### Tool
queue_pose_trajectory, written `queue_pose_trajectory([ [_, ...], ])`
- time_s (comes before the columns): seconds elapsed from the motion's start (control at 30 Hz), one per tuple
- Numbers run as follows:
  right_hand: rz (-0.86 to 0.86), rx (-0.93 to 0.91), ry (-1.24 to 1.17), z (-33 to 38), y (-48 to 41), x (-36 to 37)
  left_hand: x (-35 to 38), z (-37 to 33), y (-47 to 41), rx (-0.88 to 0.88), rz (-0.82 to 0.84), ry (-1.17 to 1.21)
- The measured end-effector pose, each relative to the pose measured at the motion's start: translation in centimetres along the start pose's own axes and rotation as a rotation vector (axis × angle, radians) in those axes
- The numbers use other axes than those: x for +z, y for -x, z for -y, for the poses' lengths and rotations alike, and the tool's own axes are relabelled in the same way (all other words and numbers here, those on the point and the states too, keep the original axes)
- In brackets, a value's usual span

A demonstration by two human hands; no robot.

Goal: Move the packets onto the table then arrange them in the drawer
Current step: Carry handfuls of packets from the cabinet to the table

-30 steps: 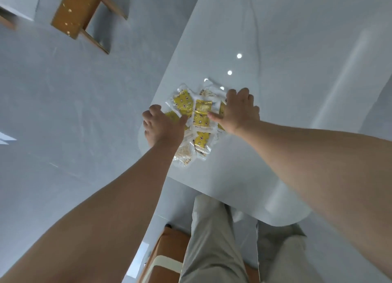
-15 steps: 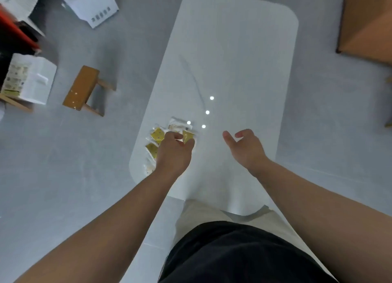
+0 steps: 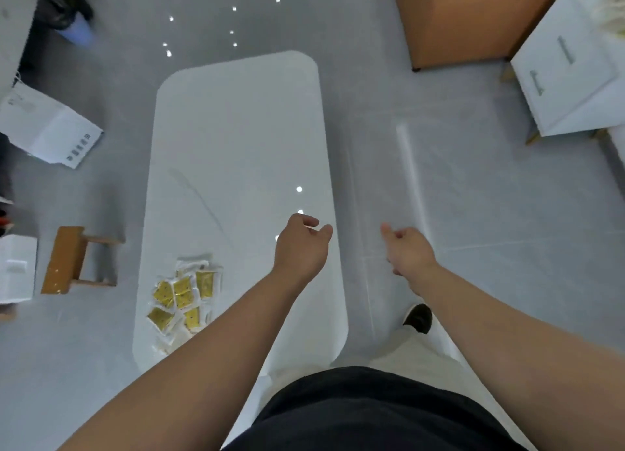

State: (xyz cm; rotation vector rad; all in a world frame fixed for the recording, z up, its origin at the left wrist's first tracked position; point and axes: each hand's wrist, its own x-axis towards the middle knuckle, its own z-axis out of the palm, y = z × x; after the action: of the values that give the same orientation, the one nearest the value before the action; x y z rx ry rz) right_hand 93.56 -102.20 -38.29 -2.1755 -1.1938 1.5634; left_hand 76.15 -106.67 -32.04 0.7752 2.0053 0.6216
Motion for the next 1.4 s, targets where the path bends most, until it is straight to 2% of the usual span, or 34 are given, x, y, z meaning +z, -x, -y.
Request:
queue_pose_trajectory([
  [0.23,-0.130,0.083,-0.084,-2.7,-6.0,-20.2,17.1,-13.7,0.0,0.063,0.132,-0.077],
  [0.43,-0.273,0.113,-0.205,-2.9,-10.5,-32.9,27.7,-23.8,-2.7,0.182,0.233,-0.153],
  [0.63,-0.312,0.181,-0.266,-1.3,-17.2,-40.9,36.0,-32.3,-7.6,0.226,0.343,-0.180],
  [0.8,-0.372,0.226,-0.339,2.8,-25.7,-47.4,43.1,-40.5,-15.3,0.265,0.434,-0.236],
  [1.1,-0.421,0.402,-0.566,11.7,-38.1,-59.3,53.0,-58.9,-27.5,0.357,0.557,-0.457],
  [1.4,-0.450,0.507,-0.895,13.6,-55.0,-74.0,68.9,-72.6,-35.8,0.356,0.612,-0.588],
])
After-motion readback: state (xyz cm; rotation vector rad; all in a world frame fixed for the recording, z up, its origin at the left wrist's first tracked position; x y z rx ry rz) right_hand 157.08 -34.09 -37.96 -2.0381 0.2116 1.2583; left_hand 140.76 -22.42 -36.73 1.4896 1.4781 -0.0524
